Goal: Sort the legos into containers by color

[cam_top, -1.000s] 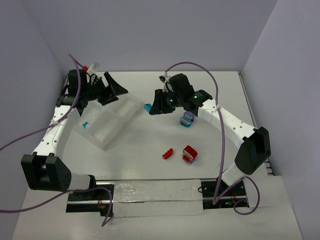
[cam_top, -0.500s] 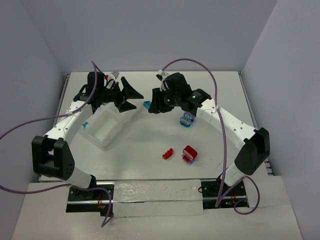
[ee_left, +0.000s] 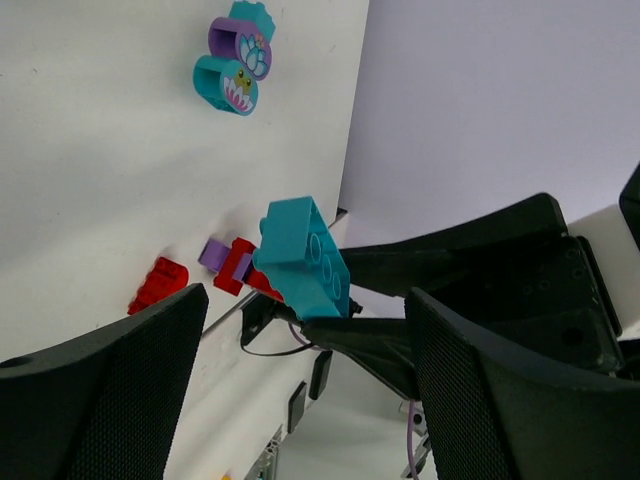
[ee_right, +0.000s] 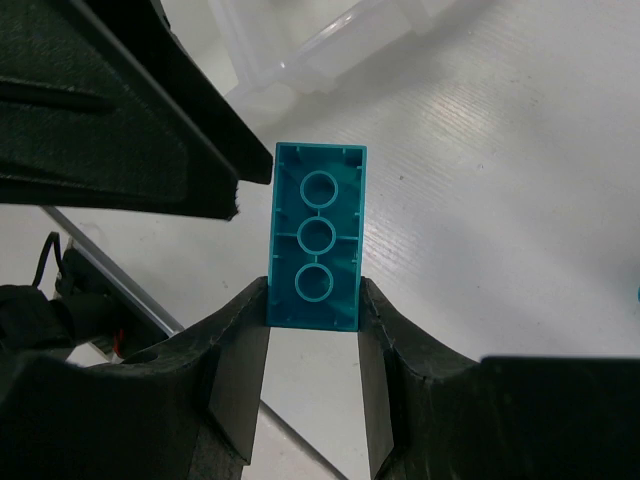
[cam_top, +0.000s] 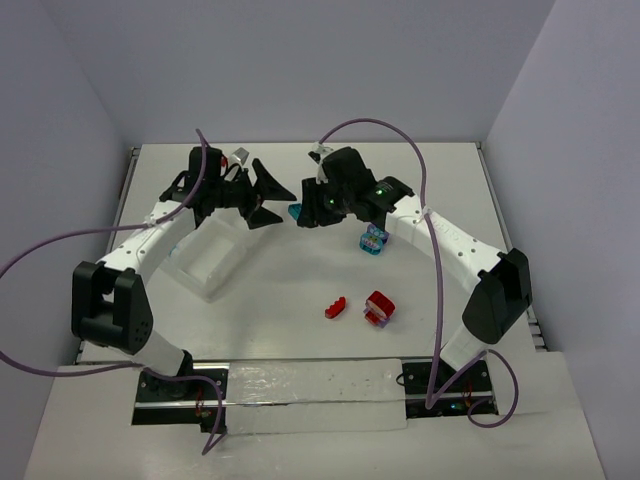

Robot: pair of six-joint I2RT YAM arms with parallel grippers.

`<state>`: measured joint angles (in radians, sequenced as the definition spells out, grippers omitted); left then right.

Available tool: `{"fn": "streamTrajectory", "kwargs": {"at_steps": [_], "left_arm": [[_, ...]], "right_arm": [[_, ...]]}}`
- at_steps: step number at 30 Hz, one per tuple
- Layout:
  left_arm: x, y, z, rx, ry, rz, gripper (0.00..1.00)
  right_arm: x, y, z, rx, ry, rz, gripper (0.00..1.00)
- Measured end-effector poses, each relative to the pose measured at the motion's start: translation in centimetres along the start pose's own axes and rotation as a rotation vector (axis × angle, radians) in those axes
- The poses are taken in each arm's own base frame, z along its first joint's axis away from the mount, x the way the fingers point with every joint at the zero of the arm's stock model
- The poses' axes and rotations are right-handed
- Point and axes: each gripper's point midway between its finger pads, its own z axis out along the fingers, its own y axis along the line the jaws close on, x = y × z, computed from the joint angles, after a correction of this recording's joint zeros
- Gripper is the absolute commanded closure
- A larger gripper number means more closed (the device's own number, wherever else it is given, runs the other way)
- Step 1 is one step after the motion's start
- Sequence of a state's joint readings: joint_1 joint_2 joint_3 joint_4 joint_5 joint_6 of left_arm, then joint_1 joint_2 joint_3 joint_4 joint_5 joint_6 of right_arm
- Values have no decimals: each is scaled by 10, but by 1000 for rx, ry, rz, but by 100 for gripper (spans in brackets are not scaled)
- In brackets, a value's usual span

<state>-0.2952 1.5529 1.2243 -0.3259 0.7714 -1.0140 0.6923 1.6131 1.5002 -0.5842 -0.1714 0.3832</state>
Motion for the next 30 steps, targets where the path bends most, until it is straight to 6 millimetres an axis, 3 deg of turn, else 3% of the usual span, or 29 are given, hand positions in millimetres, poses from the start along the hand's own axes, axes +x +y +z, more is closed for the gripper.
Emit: {"fn": "streamTrajectory", "kwargs": {"at_steps": [8,14,19,21,23,24,25,29,30], "left_arm": [[-10,3,10,-9,-34,-15,24],[-5,10,23,-28,-15,-33,33],[-1,9,28,-29,-2,-36,52],[-1,8,28,-25,-4,-33,69],[-2,7,28,-23,-5,-34,92],[-2,6,28,-21,-8,-38,93],[-3,5,28,-19,-11,-34,100],[-5,4,27,-23,-15,-28,100],[-5,3,27,-24,-16,-23,100]], "right_arm": [[0,4,0,-8,1,-13,99],[0,5,-1,-11,1,-15,99],[-2,7,-1,-16,-4,-20,99],[-2,7,-1,-16,-5,-20,99],[-1,7,-1,-16,-2,-20,97],[0,7,-1,-14,3,-20,97],[0,6,0,-13,5,-20,89],[0,6,0,-10,3,-20,19],[0,6,0,-9,3,-20,14]]}}
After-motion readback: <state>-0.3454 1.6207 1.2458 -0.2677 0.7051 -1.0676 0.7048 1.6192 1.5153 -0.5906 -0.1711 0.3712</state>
